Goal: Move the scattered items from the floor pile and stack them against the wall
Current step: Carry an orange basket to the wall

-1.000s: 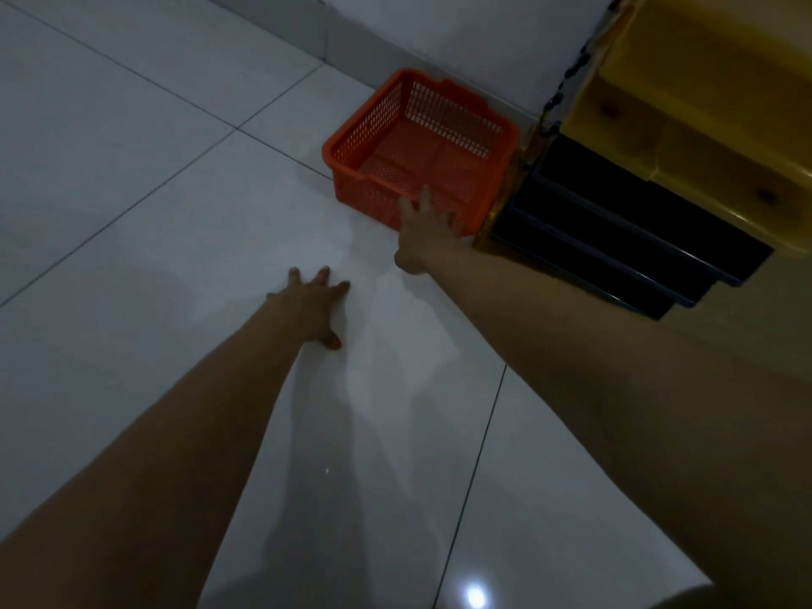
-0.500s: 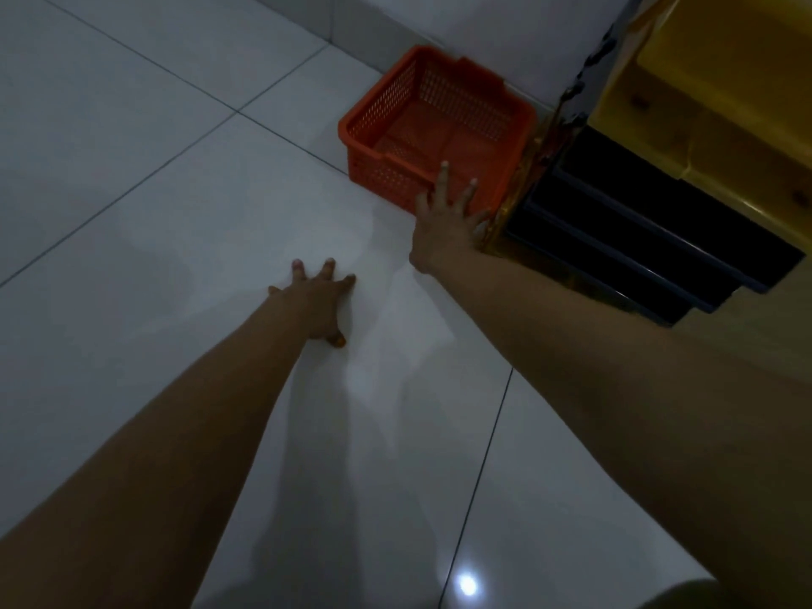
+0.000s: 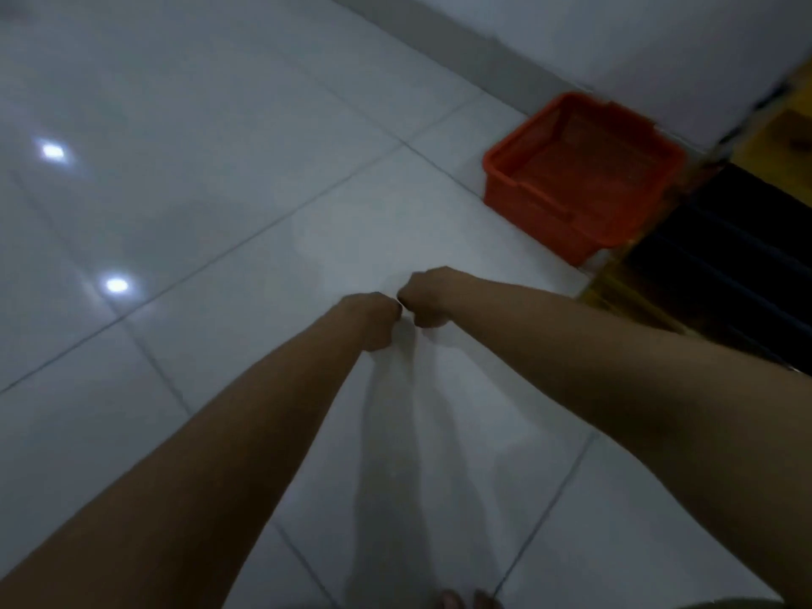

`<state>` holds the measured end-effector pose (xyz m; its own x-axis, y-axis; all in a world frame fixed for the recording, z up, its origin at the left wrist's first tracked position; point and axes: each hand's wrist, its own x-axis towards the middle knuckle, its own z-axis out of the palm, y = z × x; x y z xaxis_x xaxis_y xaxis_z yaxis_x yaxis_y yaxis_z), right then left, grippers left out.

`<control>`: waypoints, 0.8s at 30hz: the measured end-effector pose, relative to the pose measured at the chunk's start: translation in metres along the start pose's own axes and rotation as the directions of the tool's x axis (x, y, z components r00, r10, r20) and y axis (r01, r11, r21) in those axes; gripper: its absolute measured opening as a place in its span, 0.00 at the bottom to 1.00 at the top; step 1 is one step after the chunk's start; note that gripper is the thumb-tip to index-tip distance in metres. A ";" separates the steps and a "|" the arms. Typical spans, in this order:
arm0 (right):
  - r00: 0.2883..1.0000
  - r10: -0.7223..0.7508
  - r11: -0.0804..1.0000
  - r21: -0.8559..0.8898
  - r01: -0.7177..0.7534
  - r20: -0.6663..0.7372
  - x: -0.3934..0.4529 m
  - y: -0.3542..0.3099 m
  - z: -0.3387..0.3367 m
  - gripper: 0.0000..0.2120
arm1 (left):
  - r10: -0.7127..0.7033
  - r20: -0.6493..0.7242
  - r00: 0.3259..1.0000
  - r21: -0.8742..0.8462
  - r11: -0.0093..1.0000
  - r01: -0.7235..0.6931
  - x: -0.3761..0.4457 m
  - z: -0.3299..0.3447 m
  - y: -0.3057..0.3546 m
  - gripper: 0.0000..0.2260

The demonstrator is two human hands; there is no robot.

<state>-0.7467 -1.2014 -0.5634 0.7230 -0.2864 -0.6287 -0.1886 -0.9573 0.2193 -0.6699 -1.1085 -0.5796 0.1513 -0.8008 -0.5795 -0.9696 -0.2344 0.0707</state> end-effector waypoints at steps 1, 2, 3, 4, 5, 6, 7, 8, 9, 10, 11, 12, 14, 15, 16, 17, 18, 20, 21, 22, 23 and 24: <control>0.999 -0.046 0.999 -0.025 0.046 -0.014 0.005 -0.015 -0.009 0.14 | -0.040 0.003 0.999 -0.005 0.999 0.040 -0.017 0.008 -0.009 0.20; 0.995 -0.097 0.994 -0.055 0.095 -0.032 0.012 -0.033 -0.020 0.13 | -0.082 0.014 0.996 -0.015 0.996 0.083 -0.034 0.017 -0.021 0.20; 0.987 -0.152 0.985 -0.088 0.147 -0.053 0.021 -0.053 -0.033 0.13 | -0.125 0.037 0.991 -0.031 0.992 0.126 -0.054 0.027 -0.036 0.20; 0.974 -0.210 0.972 -0.120 0.200 -0.080 0.027 -0.073 -0.046 0.12 | -0.174 0.063 0.983 -0.058 0.982 0.178 -0.075 0.037 -0.048 0.20; 0.956 -0.270 0.956 -0.149 0.252 -0.113 0.034 -0.095 -0.060 0.12 | -0.233 0.087 0.969 -0.088 0.967 0.240 -0.097 0.047 -0.060 0.20; 0.932 -0.330 0.937 -0.175 0.303 -0.151 0.039 -0.118 -0.077 0.13 | -0.292 0.107 0.950 -0.114 0.946 0.303 -0.119 0.056 -0.074 0.20; 0.903 -0.387 0.915 -0.196 0.352 -0.187 0.040 -0.142 -0.092 0.13 | -0.348 0.129 0.929 -0.129 0.922 0.364 -0.142 0.065 -0.085 0.20; 0.873 -0.440 0.893 -0.209 0.399 -0.212 0.038 -0.166 -0.106 0.14 | -0.402 0.148 0.903 -0.137 0.896 0.422 -0.165 0.073 -0.095 0.20; 0.843 -0.487 0.870 -0.216 0.443 -0.229 0.036 -0.190 -0.119 0.15 | -0.455 0.166 0.875 -0.142 0.867 0.478 -0.188 0.082 -0.106 0.20; 0.815 -0.528 0.847 -0.224 0.483 -0.239 0.033 -0.213 -0.129 0.16 | -0.504 0.180 0.845 -0.149 0.835 0.530 -0.209 0.091 -0.114 0.19; 0.784 -0.568 0.821 -0.238 0.519 -0.249 0.029 -0.235 -0.135 0.17 | -0.547 0.185 0.816 -0.159 0.803 0.574 -0.229 0.099 -0.120 0.19; 0.754 -0.607 0.793 -0.259 0.552 -0.249 0.024 -0.255 -0.140 0.17 | -0.584 0.182 0.791 -0.177 0.772 0.611 -0.248 0.106 -0.126 0.19; 0.702 -0.680 0.729 -0.307 0.612 -0.214 0.011 -0.292 -0.144 0.17 | -0.636 0.179 0.750 -0.237 0.712 0.661 -0.281 0.121 -0.133 0.20; 0.680 -0.709 0.697 -0.337 0.633 -0.189 0.005 -0.308 -0.145 0.17 | -0.650 0.188 0.736 -0.265 0.688 0.675 -0.297 0.130 -0.134 0.21; 0.663 -0.729 0.669 -0.374 0.642 -0.166 0.000 -0.324 -0.148 0.18 | -0.657 0.201 0.727 -0.279 0.673 0.685 -0.311 0.139 -0.136 0.21; 0.653 -0.742 0.647 -0.417 0.639 -0.152 -0.004 -0.339 -0.152 0.18 | -0.658 0.213 0.722 -0.278 0.668 0.690 -0.326 0.148 -0.138 0.21; 0.645 -0.750 0.629 -0.457 0.629 -0.145 -0.007 -0.354 -0.159 0.17 | -0.657 0.217 0.722 -0.275 0.668 0.691 -0.340 0.157 -0.140 0.20; 0.630 -0.761 0.611 -0.493 0.620 -0.151 -0.015 -0.386 -0.174 0.15 | -0.672 0.217 0.708 -0.284 0.651 0.704 -0.372 0.177 -0.147 0.20; 0.621 -0.767 0.608 -0.495 0.621 -0.161 -0.018 -0.404 -0.182 0.15 | -0.679 0.221 0.700 -0.278 0.644 0.713 -0.389 0.188 -0.152 0.20; 0.610 -0.775 0.598 -0.499 0.627 -0.164 -0.022 -0.421 -0.189 0.15 | -0.683 0.235 0.692 -0.260 0.641 0.722 -0.407 0.198 -0.156 0.20; 0.595 -0.788 0.582 -0.503 0.639 -0.156 -0.025 -0.439 -0.196 0.15 | -0.684 0.260 0.681 -0.235 0.639 0.732 -0.425 0.209 -0.162 0.19; 0.579 -0.802 0.564 -0.506 0.653 -0.145 -0.028 -0.459 -0.203 0.16 | -0.687 0.289 0.667 -0.206 0.636 0.744 -0.444 0.220 -0.169 0.18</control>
<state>-0.5456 -0.7456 -0.4954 0.6668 0.6076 -0.4316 0.7020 -0.7064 0.0901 -0.6153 -0.5918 -0.5127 0.7111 -0.2140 -0.6698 -0.4644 -0.8581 -0.2189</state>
